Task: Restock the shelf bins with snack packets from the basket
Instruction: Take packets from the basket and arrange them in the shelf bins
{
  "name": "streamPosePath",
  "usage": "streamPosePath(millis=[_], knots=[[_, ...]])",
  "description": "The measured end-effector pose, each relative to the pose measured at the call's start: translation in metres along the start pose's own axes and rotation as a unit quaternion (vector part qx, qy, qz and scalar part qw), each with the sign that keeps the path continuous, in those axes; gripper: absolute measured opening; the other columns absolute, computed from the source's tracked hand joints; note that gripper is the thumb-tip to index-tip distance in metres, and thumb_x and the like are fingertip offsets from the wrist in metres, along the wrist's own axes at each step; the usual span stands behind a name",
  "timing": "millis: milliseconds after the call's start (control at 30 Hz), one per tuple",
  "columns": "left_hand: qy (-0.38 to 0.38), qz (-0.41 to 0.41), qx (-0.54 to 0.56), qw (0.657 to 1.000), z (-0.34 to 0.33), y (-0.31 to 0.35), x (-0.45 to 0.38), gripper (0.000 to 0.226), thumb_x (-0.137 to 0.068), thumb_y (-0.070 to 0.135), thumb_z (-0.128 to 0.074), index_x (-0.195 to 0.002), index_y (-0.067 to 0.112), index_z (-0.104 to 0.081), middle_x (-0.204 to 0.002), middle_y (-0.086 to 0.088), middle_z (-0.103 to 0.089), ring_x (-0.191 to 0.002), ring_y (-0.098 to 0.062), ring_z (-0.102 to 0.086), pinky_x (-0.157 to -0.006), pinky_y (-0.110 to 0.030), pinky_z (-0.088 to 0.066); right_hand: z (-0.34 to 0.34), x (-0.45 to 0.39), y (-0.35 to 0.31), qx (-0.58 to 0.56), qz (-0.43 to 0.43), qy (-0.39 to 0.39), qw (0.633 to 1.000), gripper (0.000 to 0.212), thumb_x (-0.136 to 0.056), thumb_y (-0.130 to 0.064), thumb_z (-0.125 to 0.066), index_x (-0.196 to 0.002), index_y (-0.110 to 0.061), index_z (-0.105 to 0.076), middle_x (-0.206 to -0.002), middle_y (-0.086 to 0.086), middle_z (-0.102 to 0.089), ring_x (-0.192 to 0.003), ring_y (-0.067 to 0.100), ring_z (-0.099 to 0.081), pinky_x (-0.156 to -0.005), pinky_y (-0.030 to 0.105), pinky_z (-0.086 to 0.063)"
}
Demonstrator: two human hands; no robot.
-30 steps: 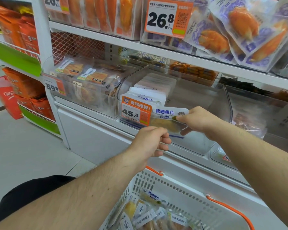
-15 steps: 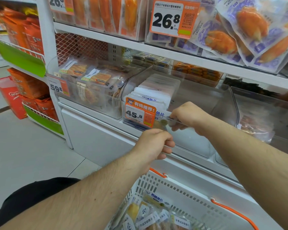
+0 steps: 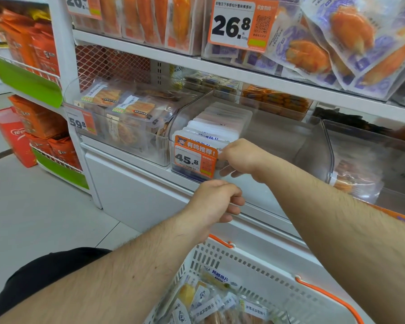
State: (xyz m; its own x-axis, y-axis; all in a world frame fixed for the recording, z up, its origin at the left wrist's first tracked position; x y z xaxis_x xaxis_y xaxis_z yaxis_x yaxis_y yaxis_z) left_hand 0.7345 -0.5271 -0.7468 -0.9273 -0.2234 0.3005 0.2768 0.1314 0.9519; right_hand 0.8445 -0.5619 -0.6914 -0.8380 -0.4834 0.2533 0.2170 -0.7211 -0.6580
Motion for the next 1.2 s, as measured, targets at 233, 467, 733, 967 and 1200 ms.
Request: streamPosePath(millis=[233, 467, 733, 967, 1200], knots=[[-0.059, -0.024, -0.226, 0.972, -0.004, -0.007, 0.001, 0.015, -0.089, 0.020, -0.058, -0.094, 0.011, -0.069, -0.097, -0.006, -0.073, -0.085, -0.022, -0.067, -0.080, -0.034, -0.051, 0.025, 0.060, 0.004, 0.109, 0.167, 0.314, 0.928, 0.024, -0.085, -0.016, -0.056, -0.103, -0.013, -0.071, -0.103, 0.003, -0.071, -0.092, 0.023, -0.063, -0.082, 0.034, -0.051], [-0.238, 0.019, -0.600, 0.764, -0.021, -0.055, 0.009, 0.017, -0.092, 0.035, -0.056, -0.101, 0.021, -0.063, -0.089, 0.004, -0.062, -0.079, -0.015, -0.056, -0.072, -0.030, -0.046, -0.055, 0.081, 0.098, -0.041, 0.111, 0.239, 0.964, 0.016, -0.083, -0.008, -0.059, -0.076, -0.019, -0.068, -0.067, -0.011, -0.061, -0.063, 0.013, -0.057, -0.062, 0.026, -0.044], [-0.253, 0.026, -0.661, 0.706, -0.020, -0.074, -0.014, 0.021, -0.095, 0.040, -0.052, -0.097, 0.020, -0.051, -0.097, 0.000, -0.053, -0.083, -0.021, -0.048, -0.076, -0.034, -0.040, -0.228, 0.058, 0.194, 0.043, -0.040, -0.120, 0.991, 0.026, -0.090, -0.012, -0.047, -0.102, -0.019, -0.070, -0.104, 0.001, -0.069, -0.092, 0.019, -0.064, -0.078, 0.027, -0.052], [-0.256, 0.036, -0.674, 0.692, -0.020, -0.072, -0.024, 0.043, -0.097, 0.041, -0.051, -0.121, 0.008, -0.063, -0.109, -0.005, -0.062, -0.086, -0.021, -0.048, -0.076, -0.032, -0.040, -0.311, 0.067, 0.193, 0.049, 0.004, -0.241, 0.969, 0.055, -0.094, -0.007, -0.039, -0.145, -0.025, -0.047, -0.143, 0.006, -0.054, -0.123, 0.028, -0.056, -0.098, 0.035, -0.050], [-0.260, 0.021, -0.674, 0.691, -0.030, -0.070, -0.025, 0.042, -0.098, 0.037, -0.051, -0.126, 0.009, -0.061, -0.108, -0.005, -0.059, -0.086, -0.020, -0.047, -0.077, -0.032, -0.041, -0.308, 0.070, 0.201, 0.092, -0.002, -0.203, 0.975, 0.058, -0.086, 0.003, -0.043, -0.136, -0.024, -0.058, -0.138, 0.003, -0.059, -0.125, 0.023, -0.056, -0.102, 0.034, -0.049]])
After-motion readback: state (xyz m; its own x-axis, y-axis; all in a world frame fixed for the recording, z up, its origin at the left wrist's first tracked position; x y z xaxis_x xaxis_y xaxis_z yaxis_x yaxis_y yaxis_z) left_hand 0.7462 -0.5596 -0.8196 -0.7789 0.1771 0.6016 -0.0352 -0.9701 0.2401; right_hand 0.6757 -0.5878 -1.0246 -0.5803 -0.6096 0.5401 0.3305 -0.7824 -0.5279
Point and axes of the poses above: each hand's wrist, its own x-axis away from the middle knuckle, its own z-axis out of the back of the hand, y = z × x, the point moved 8 cm from there along -x, towards the middle knuckle
